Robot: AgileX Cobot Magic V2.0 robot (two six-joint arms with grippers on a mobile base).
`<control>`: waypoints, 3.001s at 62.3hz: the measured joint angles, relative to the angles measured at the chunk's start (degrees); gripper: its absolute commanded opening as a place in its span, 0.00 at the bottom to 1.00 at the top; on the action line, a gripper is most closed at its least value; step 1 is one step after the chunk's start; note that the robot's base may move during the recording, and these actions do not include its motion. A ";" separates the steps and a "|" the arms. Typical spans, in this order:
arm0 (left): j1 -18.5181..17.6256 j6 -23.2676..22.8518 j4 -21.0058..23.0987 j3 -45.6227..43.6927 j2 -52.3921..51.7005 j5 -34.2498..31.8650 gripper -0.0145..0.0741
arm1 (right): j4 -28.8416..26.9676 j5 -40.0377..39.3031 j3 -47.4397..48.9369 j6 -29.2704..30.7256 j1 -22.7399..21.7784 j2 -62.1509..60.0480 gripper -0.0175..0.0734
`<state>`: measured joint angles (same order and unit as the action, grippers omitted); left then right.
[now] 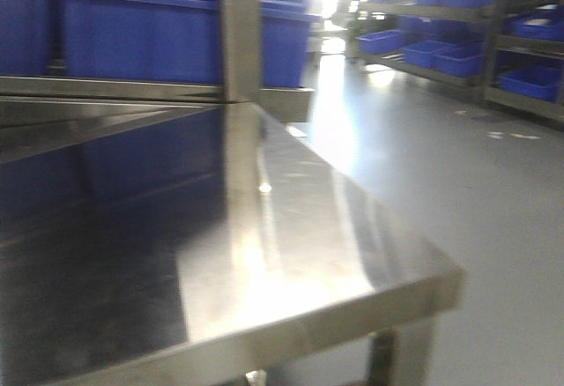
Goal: Pick and sort blue part to right shelf
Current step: 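Drive the base away from the table along the yellow floor line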
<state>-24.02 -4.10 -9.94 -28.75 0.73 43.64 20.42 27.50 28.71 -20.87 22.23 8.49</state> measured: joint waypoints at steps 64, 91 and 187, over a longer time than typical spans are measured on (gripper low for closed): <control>0.00 0.00 0.00 0.00 0.00 0.00 0.53 | 0.00 0.00 0.00 0.00 0.00 0.00 0.36; 0.00 0.00 0.00 0.00 0.00 0.00 0.53 | 0.00 0.00 0.00 0.00 0.00 0.00 0.36; 0.00 0.04 0.11 0.08 0.00 0.01 0.53 | 0.09 0.00 0.00 0.00 0.00 0.00 0.36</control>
<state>-24.02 -4.06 -9.83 -28.67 0.73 43.65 20.51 27.50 28.71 -20.87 22.23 8.49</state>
